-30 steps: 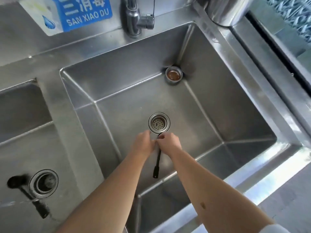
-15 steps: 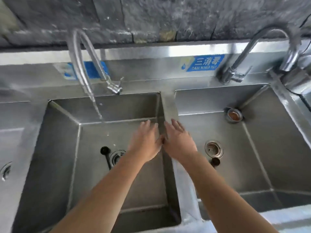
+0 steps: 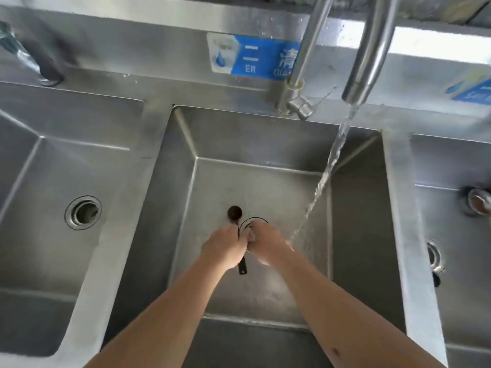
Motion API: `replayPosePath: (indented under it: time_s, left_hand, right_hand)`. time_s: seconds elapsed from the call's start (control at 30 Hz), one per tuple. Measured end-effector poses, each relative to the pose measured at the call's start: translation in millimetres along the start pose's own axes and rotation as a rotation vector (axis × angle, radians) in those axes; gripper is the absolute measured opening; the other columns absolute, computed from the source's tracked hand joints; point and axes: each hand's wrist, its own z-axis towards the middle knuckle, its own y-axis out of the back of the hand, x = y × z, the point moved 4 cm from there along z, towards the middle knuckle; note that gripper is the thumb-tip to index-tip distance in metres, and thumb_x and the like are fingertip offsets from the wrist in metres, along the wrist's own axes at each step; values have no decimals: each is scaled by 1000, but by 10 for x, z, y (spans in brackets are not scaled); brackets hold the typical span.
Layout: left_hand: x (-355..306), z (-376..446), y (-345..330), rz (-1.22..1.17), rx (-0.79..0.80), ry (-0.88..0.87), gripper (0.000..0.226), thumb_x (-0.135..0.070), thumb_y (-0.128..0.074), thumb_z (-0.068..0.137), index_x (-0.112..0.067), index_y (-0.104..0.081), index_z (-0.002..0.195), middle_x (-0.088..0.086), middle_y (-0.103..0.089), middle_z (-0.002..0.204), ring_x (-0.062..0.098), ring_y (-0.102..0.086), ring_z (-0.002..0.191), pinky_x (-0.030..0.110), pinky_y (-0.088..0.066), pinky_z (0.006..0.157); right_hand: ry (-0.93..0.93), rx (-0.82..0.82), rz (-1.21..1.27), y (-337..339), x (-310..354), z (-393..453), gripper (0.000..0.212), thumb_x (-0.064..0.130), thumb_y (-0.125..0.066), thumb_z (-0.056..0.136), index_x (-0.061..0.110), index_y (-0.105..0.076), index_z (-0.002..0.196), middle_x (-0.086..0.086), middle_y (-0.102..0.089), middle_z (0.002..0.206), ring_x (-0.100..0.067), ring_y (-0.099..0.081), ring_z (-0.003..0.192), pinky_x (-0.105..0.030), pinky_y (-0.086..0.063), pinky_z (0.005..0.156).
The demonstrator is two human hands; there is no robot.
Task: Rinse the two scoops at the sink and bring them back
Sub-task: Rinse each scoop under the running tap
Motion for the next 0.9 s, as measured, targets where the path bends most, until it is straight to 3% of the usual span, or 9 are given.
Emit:
replayPosePath:
  time_s: [0.1, 0.2, 0.37, 0.47, 0.53, 0.6, 0.7, 0.8, 0.9]
  left_hand:
    - [317, 304, -285, -150, 68, 90, 60, -58, -19, 93, -16, -58, 111, 15, -65, 111, 35, -59, 106, 39, -43, 82]
    - [511, 558, -492, -299, 86, 188, 54, -53, -28, 94, -13, -57, 115, 20, -62, 121, 36, -56, 111, 36, -37, 81]
    - [567, 852, -611, -428, 92, 159, 42, -38, -32, 98, -15, -64, 86, 18, -67, 108, 34, -60, 102, 34, -41, 77]
    - [598, 858, -598, -460, 96, 149, 35, -31, -38, 96, -9, -63, 86, 21, -69, 99, 36, -64, 92, 42, -53, 82]
    - [603, 769, -557, -492, 96, 140, 23, -26, -46, 94, -13, -65, 89, 12, -68, 88, 31, -64, 85, 39, -53, 79]
    - [564, 630, -478, -575, 97, 144, 16, -24, -49, 92, -20, -63, 86, 1, -64, 77, 22, -60, 75, 33, -49, 71]
    - [380, 382, -345, -810, 135, 170, 16, -18, -50, 93, -17, -62, 83, 2, -64, 74, 15, -61, 63, 27, -48, 61]
    - [65, 166, -254, -1163, 192, 190, 15, -13, -47, 95, -11, -61, 98, 7, -65, 79, 21, -63, 69, 35, -48, 69]
    - [-335, -2, -180, -1361, 251, 130, 18, -16, -43, 99, -9, -59, 105, 9, -60, 79, 23, -60, 66, 35, -47, 65]
  right_hand:
    - [-30, 62, -26, -401, -52, 341, 14, 17, -50, 87, 16, -55, 99, -9, -66, 101, -32, -65, 97, -35, -44, 67]
    - [-27, 28, -66, -694, -85, 597, 23, 17, -49, 88, 10, -56, 109, -14, -67, 110, -34, -64, 103, -37, -46, 73]
    - [-85, -29, -80, -907, -115, 829, 21, 10, -55, 89, 6, -58, 109, -17, -67, 110, -35, -64, 106, -39, -50, 80]
    - [-127, -71, 95, -890, -181, 805, 7, 17, -58, 88, 10, -57, 91, -13, -68, 95, -33, -62, 94, -32, -40, 69]
    - [-120, -45, 254, -839, -210, 699, 13, 17, -59, 88, 13, -53, 77, -6, -60, 76, -27, -58, 80, -32, -38, 66]
    - [-128, 0, 511, -757, -217, 494, 9, 15, -62, 88, 7, -61, 83, -8, -59, 74, -23, -56, 74, -37, -43, 68]
    - [-189, 24, 840, -598, -273, 86, 7, 12, -62, 89, 9, -66, 94, -7, -61, 77, -17, -54, 66, -33, -47, 61]
    - [-218, -30, 1009, -393, -380, -326, 8, 7, -61, 87, 10, -69, 87, 1, -55, 61, -12, -48, 53, -25, -41, 48]
    - [-232, -97, 1124, -162, -466, -691, 11, 2, -57, 84, 3, -67, 88, 0, -53, 53, -14, -48, 47, -27, -38, 45]
